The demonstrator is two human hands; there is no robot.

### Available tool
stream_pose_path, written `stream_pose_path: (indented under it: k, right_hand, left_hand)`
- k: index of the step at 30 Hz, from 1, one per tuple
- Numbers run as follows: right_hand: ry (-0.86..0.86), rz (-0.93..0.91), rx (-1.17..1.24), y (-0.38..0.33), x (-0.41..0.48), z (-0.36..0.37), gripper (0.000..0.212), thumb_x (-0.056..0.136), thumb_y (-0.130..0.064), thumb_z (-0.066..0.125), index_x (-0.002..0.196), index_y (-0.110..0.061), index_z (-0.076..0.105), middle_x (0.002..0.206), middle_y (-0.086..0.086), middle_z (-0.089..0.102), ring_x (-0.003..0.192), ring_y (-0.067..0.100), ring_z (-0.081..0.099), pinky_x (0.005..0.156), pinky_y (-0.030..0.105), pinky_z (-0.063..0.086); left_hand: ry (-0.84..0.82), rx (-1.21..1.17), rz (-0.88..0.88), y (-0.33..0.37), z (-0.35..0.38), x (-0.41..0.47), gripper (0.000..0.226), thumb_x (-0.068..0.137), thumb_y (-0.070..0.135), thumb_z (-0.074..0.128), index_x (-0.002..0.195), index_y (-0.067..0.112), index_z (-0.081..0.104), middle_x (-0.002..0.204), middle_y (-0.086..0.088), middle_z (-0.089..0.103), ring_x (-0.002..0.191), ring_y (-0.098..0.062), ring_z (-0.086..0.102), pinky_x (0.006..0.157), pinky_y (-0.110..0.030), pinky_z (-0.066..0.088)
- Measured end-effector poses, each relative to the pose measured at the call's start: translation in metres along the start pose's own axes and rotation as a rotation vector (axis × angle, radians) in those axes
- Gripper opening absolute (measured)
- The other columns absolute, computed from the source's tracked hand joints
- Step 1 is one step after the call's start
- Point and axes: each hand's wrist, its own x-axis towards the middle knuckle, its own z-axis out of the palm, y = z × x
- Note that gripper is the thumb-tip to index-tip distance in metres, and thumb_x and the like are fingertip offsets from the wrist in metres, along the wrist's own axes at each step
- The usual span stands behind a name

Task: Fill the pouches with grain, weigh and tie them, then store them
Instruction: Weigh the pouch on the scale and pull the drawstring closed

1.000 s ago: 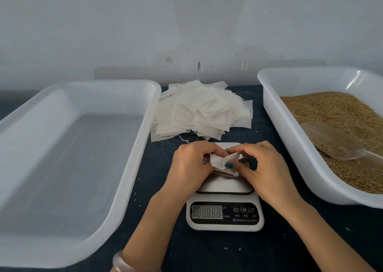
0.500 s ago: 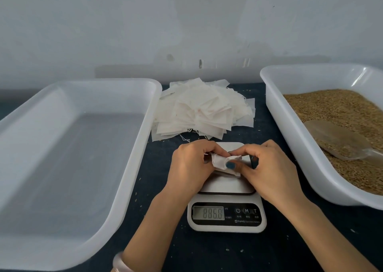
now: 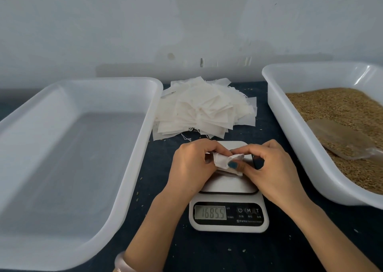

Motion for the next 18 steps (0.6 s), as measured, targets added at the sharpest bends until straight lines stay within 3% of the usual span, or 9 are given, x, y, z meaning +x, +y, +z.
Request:
stream_pose_path:
  k: [6,10,12,18]
  right_hand:
    - [0.058,-0.067,0.038,0.0022,-0.0032,-0.0018,0.034,0.077,-0.039,0.074,0.108,-0.052,0.068,0.091,-0.020,0.057,0.091,-0.001,0.050,0.069,0.015,0.039]
    - [0.081,-0.058,0.029,0.0067,-0.0028,-0.0063,0.038,0.079,-0.043,0.068,0.117,-0.044,0.067,0.095,-0.018,0.063,0.092,0.002,0.052,0.075,0.021,0.047]
    - [0.074,-0.035,0.024,0.0098,-0.0022,-0.0072,0.038,0.080,-0.038,0.072,0.118,-0.043,0.067,0.098,-0.014,0.066,0.094,0.001,0.053,0.078,0.022,0.048]
    - [0.073,-0.036,0.057,0.0059,-0.0049,-0.0060,0.040,0.077,-0.040,0.078,0.115,-0.041,0.067,0.097,-0.021,0.068,0.098,0.001,0.054,0.081,0.029,0.051]
  left_hand:
    - [0.003,0.005,0.093,-0.0018,-0.0017,-0.0005,0.034,0.078,0.000,0.069,0.090,0.030,0.077,0.088,0.012,0.071,0.084,-0.009,0.065,0.073,-0.033,0.054]
    - [0.027,-0.069,0.124,-0.0017,-0.0022,0.0003,0.027,0.084,0.004,0.070,0.094,0.028,0.077,0.091,0.015,0.072,0.090,-0.007,0.065,0.075,-0.018,0.052]
    - [0.033,-0.069,0.123,-0.0016,-0.0017,0.0010,0.027,0.086,0.005,0.070,0.094,0.029,0.077,0.092,0.017,0.072,0.090,-0.006,0.065,0.076,-0.016,0.051]
    - [0.051,-0.071,0.114,-0.0005,-0.0014,0.0003,0.029,0.086,0.005,0.069,0.093,0.032,0.075,0.093,0.018,0.072,0.090,-0.006,0.065,0.075,-0.013,0.050]
